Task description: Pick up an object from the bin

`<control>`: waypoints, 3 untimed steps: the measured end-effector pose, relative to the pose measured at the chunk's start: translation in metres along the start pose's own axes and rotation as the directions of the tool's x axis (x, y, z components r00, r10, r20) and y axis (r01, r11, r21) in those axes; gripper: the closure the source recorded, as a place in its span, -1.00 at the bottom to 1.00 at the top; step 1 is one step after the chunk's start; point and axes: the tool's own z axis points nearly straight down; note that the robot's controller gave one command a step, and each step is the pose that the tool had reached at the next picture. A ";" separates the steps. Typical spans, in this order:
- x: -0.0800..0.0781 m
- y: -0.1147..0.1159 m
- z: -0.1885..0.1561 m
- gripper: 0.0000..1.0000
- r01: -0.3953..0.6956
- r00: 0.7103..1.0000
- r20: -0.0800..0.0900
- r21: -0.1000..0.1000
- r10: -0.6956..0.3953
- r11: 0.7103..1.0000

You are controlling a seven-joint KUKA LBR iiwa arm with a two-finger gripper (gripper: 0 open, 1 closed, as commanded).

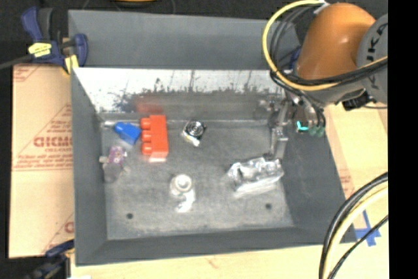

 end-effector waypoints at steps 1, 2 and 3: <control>0.051 0.005 0.131 -1.00 0.364 0.931 0.005 0.002 -0.364 0.931; 0.061 -0.016 0.098 -1.00 0.447 0.894 0.012 0.006 -0.447 0.895; 0.062 -0.020 0.096 -1.00 0.560 0.828 0.014 0.009 -0.560 0.828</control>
Offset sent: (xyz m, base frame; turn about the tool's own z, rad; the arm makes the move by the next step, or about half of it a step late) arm -0.0520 0.0060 -0.1295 -0.3740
